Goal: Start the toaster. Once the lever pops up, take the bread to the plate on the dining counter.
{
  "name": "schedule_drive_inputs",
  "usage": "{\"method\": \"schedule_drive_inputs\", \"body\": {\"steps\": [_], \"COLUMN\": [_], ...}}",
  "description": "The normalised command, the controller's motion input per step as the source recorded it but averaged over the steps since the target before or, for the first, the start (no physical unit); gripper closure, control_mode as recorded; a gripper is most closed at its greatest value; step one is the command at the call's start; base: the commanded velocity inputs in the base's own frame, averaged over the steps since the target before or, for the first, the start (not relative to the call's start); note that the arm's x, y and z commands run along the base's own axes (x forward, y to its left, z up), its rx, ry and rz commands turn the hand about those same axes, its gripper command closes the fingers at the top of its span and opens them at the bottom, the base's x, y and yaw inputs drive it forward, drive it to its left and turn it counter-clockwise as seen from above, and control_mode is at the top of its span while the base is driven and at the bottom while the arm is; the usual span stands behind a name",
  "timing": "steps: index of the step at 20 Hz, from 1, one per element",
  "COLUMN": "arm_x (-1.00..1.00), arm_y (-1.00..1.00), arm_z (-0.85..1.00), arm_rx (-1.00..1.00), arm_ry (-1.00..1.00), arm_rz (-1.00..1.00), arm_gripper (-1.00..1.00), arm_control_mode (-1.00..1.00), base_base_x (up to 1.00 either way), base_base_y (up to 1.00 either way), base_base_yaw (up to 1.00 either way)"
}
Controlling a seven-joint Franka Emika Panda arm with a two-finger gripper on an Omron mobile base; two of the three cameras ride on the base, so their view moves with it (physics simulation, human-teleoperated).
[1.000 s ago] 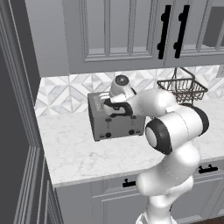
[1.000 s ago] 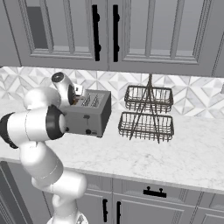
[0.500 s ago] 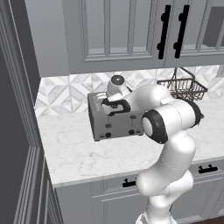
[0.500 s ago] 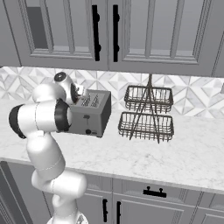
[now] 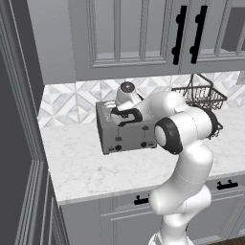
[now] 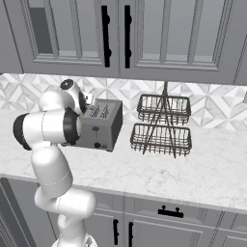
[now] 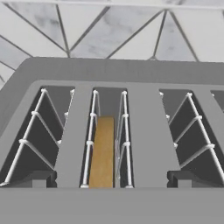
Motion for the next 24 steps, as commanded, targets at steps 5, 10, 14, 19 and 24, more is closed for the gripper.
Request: {"method": "schedule_drive_inputs", "body": {"steps": [5, 10, 14, 19, 24], "arm_x": [0.0, 0.0, 0.0, 0.0, -0.18], "arm_y": [0.0, 0.0, 0.0, 0.0, 0.01], "arm_z": [-0.04, 0.0, 0.0, 0.0, 0.07], "arm_rx": [0.0, 0.0, 0.0, 0.0, 0.0], "arm_ry": [0.0, 0.0, 0.0, -0.01, -0.11], "arm_rz": [0.0, 0.0, 0.0, 0.0, 0.0], "arm_gripper": [1.0, 1.0, 1.0, 1.0, 1.0], "arm_control_mode": [-1.0, -1.0, -1.0, -1.0, -1.0], "base_base_x": [0.0, 0.0, 0.0, 0.0, 0.0], "base_base_y": [0.0, 0.0, 0.0, 0.0, 0.0], "base_base_yaw": [0.0, 0.0, 0.0, 0.0, 0.0]}}
